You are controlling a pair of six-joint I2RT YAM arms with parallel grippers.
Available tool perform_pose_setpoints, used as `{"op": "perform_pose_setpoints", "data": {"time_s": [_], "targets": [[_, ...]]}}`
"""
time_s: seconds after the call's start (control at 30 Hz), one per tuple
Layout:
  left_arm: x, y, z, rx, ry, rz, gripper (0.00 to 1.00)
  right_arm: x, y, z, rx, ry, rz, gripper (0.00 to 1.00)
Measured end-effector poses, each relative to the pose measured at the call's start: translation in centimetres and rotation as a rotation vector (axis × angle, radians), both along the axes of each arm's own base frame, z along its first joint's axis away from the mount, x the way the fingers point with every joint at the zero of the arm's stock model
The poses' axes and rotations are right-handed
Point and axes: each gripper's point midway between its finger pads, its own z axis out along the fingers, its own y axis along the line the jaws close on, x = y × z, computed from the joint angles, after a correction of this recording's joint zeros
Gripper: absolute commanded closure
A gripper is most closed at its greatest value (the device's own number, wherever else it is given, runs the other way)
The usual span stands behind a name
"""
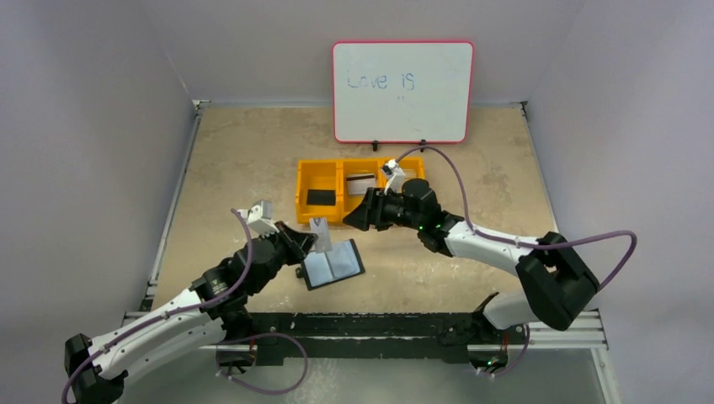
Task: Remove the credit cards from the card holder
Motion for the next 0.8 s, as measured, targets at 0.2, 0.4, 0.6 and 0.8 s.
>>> {"op": "perform_pose_setpoints", "data": {"time_s": [0.2,0.4,0.6,0.8], "targets": [[0.6,-0.9,2.3,-0.064,-0.073,-0.013,1.0,-0.1,-1.0,3.3,0.117,-0.092,-0.033,0.32],[0.9,-1.7,4.9,-0.146,-0.141,-0.029,1.0,-0.6,-0.9,6.4,0.214,-0.173,-0.006,0.36],[0.9,-2.4,7.1,-0.232,-0.202,-0.052,1.0,-1.6,0.5,5.3,0.259,-0.096,0.112,0.45],[1.0,-3.1,7.3,-0.242,-0.205,-0.071,1.0,-2.7,1.3,6.1,0.327,-0.083,0.198,0.44]]}}
